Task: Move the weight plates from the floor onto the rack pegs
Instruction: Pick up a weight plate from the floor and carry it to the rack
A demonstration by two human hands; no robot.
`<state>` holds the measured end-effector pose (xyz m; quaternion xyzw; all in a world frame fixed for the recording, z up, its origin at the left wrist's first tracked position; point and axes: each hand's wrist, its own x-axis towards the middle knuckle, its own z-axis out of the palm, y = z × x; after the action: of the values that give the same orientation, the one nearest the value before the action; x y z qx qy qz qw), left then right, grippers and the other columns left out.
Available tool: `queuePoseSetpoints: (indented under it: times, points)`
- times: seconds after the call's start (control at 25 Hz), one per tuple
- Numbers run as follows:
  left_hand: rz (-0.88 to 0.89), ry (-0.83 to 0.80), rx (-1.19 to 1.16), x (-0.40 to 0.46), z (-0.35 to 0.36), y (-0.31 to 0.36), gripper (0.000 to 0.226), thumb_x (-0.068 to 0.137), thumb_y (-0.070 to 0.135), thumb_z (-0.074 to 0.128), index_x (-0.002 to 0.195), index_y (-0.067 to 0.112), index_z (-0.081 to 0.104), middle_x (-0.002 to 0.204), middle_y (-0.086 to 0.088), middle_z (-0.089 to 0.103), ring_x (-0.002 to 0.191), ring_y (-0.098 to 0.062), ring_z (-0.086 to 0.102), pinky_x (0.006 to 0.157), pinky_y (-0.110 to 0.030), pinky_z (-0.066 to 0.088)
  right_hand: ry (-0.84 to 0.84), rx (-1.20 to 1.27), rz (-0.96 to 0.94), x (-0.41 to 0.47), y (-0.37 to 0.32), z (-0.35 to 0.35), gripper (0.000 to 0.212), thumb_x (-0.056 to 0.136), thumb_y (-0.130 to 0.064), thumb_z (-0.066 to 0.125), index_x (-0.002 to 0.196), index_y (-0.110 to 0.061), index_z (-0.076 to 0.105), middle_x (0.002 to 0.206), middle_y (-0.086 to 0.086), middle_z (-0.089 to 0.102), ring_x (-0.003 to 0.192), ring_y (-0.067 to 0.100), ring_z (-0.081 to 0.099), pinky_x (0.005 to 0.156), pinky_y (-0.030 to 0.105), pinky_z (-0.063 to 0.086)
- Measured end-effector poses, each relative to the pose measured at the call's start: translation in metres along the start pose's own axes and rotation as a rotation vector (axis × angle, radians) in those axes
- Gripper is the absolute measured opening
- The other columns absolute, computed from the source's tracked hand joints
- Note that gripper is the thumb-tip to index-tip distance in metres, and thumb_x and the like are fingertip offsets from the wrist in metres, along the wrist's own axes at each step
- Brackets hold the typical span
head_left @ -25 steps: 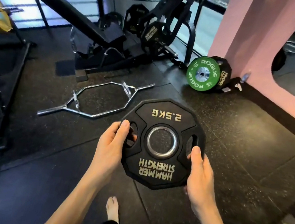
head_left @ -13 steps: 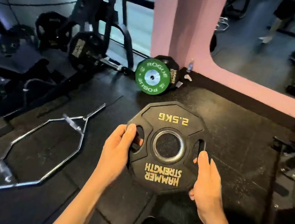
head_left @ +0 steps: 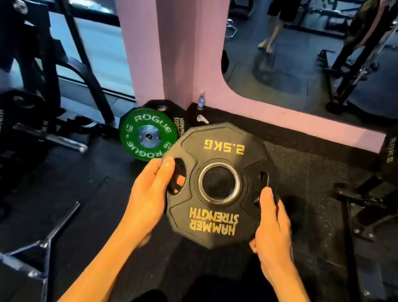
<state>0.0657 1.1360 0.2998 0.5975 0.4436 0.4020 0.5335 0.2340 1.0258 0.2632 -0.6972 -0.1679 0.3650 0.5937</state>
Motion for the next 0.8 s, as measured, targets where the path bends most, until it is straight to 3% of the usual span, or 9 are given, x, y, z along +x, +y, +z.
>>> queuePoseSetpoints:
  times: [0.08, 0.16, 0.36, 0.48, 0.56, 0.64, 0.72, 0.8]
  points:
    - [-0.001, -0.03, -0.022, 0.054, 0.009, 0.004, 0.033, 0.1, 0.04, 0.043, 0.085, 0.017, 0.06, 0.069, 0.018, 0.066, 0.066, 0.008, 0.058, 0.06, -0.008, 0.045, -0.01, 0.033, 0.028, 0.046, -0.017, 0.018, 0.102, 0.055, -0.096, 0.045, 0.136, -0.034, 0.046, 0.131, -0.006, 0.059, 0.116, 0.016, 0.058, 0.088, 0.042, 0.052]
    - [0.005, -0.037, -0.043, 0.116, 0.02, 0.002, 0.034, 0.1, 0.039, 0.044, 0.083, 0.015, 0.059, 0.067, 0.017, 0.064, 0.064, 0.006, 0.056, 0.058, -0.008, 0.044, 0.045, 0.022, -0.005, 0.102, -0.03, 0.038, 0.101, 0.052, -0.097, 0.048, 0.126, -0.028, 0.054, 0.133, -0.003, 0.057, 0.119, 0.02, 0.055, 0.1, 0.052, 0.047]
    - [0.025, -0.111, -0.102, 0.275, 0.047, -0.006, 0.035, 0.102, 0.035, 0.044, 0.091, 0.006, 0.06, 0.072, 0.013, 0.066, 0.067, 0.006, 0.059, 0.061, -0.01, 0.047, 0.122, 0.06, -0.05, 0.229, -0.074, 0.097, 0.063, 0.055, -0.09, 0.051, 0.091, -0.039, 0.058, 0.102, -0.001, 0.061, 0.087, 0.013, 0.056, 0.084, 0.04, 0.048]
    - [0.014, -0.179, -0.141, 0.367, 0.067, 0.0, 0.034, 0.102, 0.034, 0.045, 0.093, 0.005, 0.061, 0.077, 0.009, 0.066, 0.072, 0.002, 0.06, 0.066, -0.016, 0.05, 0.12, 0.029, -0.036, 0.297, -0.104, 0.119, 0.066, 0.054, -0.096, 0.046, 0.093, -0.044, 0.056, 0.093, -0.017, 0.051, 0.081, -0.002, 0.045, 0.074, 0.022, 0.036]
    - [-0.052, -0.235, -0.2, 0.425, 0.087, 0.006, 0.027, 0.101, 0.032, 0.047, 0.09, 0.012, 0.062, 0.08, 0.005, 0.069, 0.077, -0.005, 0.063, 0.071, -0.025, 0.051, 0.15, -0.005, -0.042, 0.343, -0.125, 0.125, 0.05, 0.067, -0.089, 0.043, 0.091, -0.046, 0.053, 0.085, -0.018, 0.049, 0.071, -0.004, 0.044, 0.067, 0.018, 0.035]
    - [-0.065, -0.295, -0.28, 0.478, 0.113, 0.01, 0.023, 0.1, 0.03, 0.049, 0.088, 0.017, 0.064, 0.083, 0.002, 0.071, 0.079, -0.01, 0.065, 0.075, -0.03, 0.05, 0.188, -0.033, -0.089, 0.39, -0.15, 0.129, 0.028, 0.088, -0.064, 0.039, 0.084, -0.04, 0.051, 0.067, -0.016, 0.048, 0.052, -0.005, 0.044, 0.05, 0.016, 0.035]
    - [-0.049, -0.328, -0.283, 0.523, 0.138, 0.013, 0.024, 0.1, 0.03, 0.05, 0.083, 0.018, 0.063, 0.078, 0.001, 0.07, 0.076, -0.013, 0.063, 0.075, -0.033, 0.049, 0.271, 0.067, -0.114, 0.435, -0.164, 0.127, 0.037, 0.099, -0.047, 0.04, 0.075, -0.021, 0.051, 0.049, -0.006, 0.047, 0.035, 0.002, 0.041, 0.036, 0.016, 0.03]
    - [-0.017, -0.369, -0.266, 0.578, 0.176, 0.012, 0.027, 0.099, 0.031, 0.05, 0.085, 0.012, 0.063, 0.077, -0.003, 0.067, 0.076, -0.017, 0.06, 0.075, -0.036, 0.048, 0.327, 0.123, -0.128, 0.487, -0.178, 0.123, 0.045, 0.098, -0.05, 0.038, 0.075, -0.014, 0.048, 0.045, 0.006, 0.044, 0.029, 0.013, 0.039, 0.033, 0.016, 0.027]
